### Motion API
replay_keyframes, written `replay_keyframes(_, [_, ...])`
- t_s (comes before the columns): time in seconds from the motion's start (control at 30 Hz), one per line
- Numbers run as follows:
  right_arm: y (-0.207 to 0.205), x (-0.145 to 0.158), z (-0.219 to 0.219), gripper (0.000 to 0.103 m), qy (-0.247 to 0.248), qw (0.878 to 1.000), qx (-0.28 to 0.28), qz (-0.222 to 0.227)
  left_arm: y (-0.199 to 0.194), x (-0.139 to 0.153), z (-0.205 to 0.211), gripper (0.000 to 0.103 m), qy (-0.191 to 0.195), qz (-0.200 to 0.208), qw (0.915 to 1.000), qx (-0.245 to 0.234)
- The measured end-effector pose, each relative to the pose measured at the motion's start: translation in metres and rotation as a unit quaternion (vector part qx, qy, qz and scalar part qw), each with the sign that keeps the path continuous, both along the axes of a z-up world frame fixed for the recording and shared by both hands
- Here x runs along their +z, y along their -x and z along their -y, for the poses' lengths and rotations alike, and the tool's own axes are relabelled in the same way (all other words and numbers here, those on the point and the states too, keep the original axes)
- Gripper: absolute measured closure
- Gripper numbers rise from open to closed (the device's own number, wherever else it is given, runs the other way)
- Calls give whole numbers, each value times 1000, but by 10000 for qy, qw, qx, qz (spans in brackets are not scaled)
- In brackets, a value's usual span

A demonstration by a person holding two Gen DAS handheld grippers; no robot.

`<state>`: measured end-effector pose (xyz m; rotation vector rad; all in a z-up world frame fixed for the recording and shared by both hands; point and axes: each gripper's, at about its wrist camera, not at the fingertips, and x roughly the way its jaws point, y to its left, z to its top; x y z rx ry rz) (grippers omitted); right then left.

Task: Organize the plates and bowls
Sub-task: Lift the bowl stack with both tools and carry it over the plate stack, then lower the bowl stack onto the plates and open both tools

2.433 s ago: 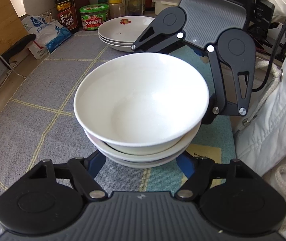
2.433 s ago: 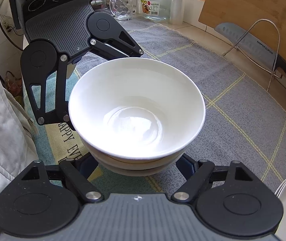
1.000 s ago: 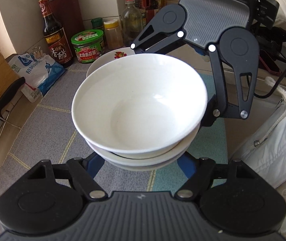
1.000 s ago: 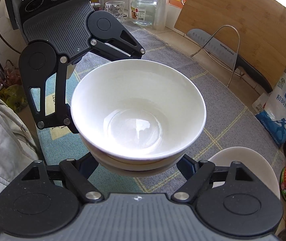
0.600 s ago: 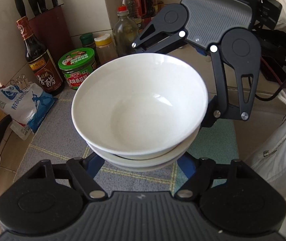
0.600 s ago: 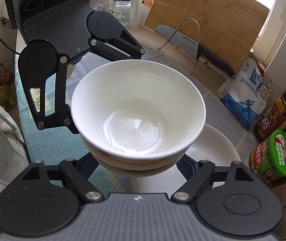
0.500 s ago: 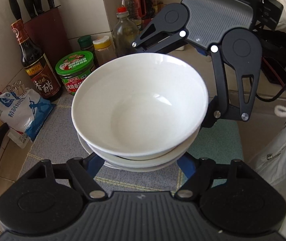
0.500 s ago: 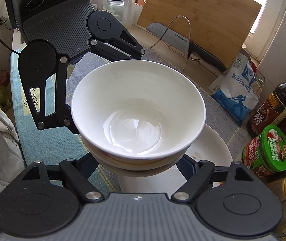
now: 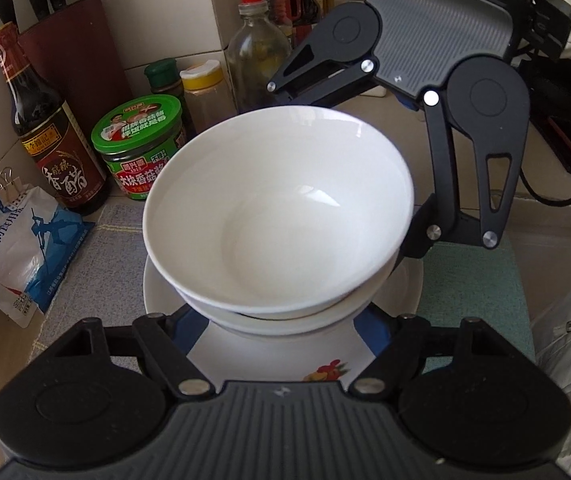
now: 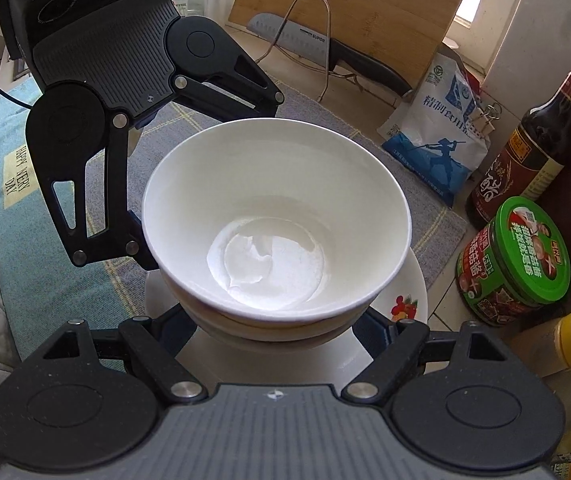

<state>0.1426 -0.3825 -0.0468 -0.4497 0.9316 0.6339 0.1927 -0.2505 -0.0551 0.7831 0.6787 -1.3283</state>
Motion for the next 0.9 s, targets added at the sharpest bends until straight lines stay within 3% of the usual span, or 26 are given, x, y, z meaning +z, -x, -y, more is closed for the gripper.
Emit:
replay_keyframes(0.47, [-10, 1, 4, 16, -175, 9997, -115, -93, -7, -2, 3, 24, 51, -78, 9999, 83])
replay_keyframes(0.67, [-10, 0, 5, 15, -222, 9996, -148, -87, -4, -2, 0, 22, 121, 69, 9998, 108])
replay_keyframes(0.8, [-8, 4, 4, 1, -197, 9995, -259, 58, -1, 1, -7, 14, 275, 184, 9993, 199])
replay_keyframes(0.9, [-2, 11, 0, 1, -144, 9991, -383, 106, 3, 4, -19, 13, 370, 196, 9987, 277])
